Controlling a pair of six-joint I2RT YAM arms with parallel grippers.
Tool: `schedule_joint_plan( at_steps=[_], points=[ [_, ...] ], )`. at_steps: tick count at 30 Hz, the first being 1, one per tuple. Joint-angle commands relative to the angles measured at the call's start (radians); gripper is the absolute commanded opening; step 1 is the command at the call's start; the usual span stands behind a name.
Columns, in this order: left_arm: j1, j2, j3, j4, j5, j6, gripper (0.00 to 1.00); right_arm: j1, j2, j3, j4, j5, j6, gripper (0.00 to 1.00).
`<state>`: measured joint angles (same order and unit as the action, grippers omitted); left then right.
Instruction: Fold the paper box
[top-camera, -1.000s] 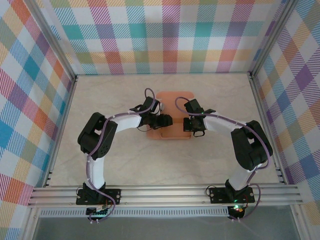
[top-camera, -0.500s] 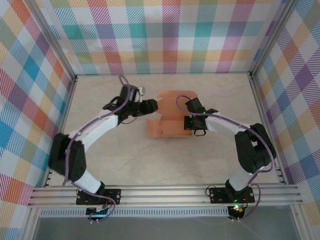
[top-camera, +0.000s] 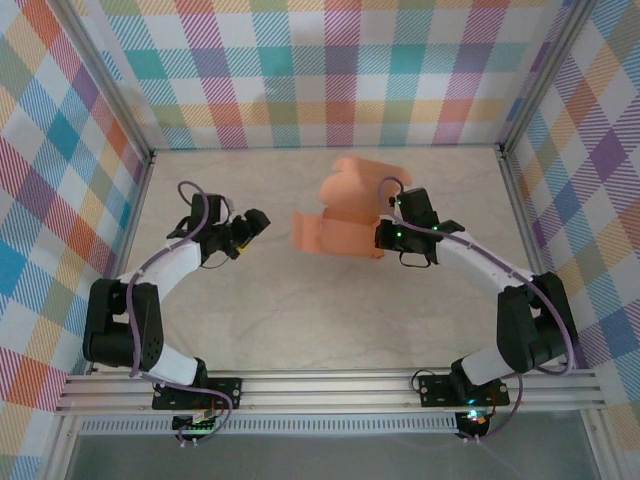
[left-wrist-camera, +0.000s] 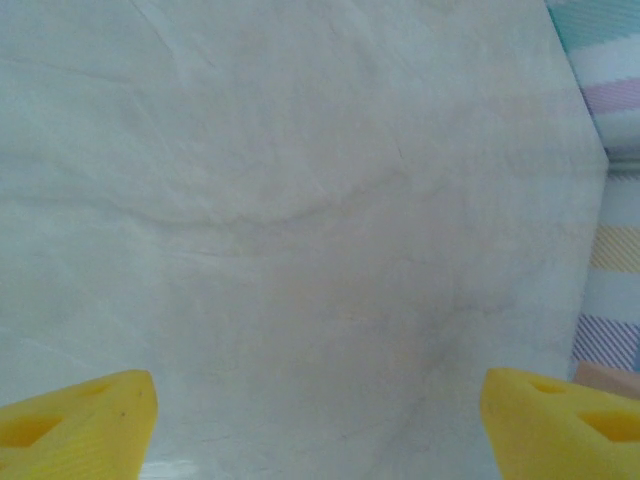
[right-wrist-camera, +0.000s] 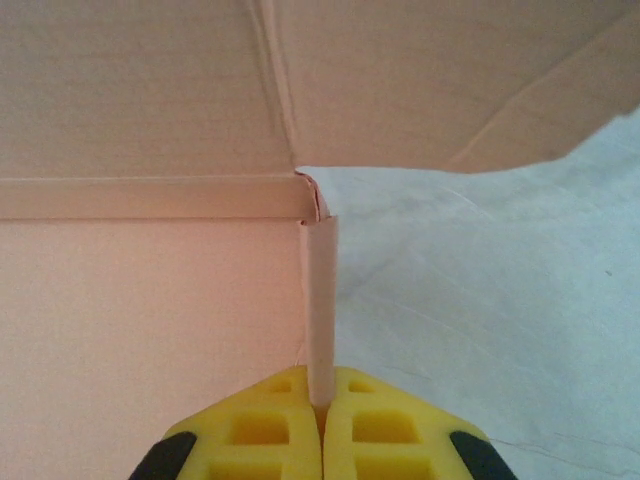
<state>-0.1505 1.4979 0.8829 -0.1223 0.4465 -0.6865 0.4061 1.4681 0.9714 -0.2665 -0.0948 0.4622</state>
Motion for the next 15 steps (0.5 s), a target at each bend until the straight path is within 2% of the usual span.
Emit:
schedule_joint_plan(
  at_steps=[1, 7, 11, 13, 15],
  points=[
    [-0.073, 0.014, 0.028, 0.070, 0.091, -0.020, 0.84, -0.012, -0.034, -0.010, 0.059, -0.071, 0.022, 0.03],
    [-0.135, 0.049, 0.067, 0.104, 0.177, -0.030, 0.83, -0.016, -0.034, -0.010, 0.054, -0.077, 0.023, 0.03],
    [-0.153, 0.038, 0.093, 0.091, 0.204, -0.027, 0.78, -0.018, -0.027, -0.010, 0.037, -0.055, 0.025, 0.03],
    [-0.153, 0.018, 0.094, 0.085, 0.204, -0.022, 0.73, -0.020, -0.018, -0.003, 0.011, -0.039, 0.032, 0.04],
    [-0.155, -0.006, 0.090, 0.088, 0.212, -0.012, 0.61, -0.021, -0.002, 0.020, -0.036, -0.020, 0.039, 0.04]
  ],
)
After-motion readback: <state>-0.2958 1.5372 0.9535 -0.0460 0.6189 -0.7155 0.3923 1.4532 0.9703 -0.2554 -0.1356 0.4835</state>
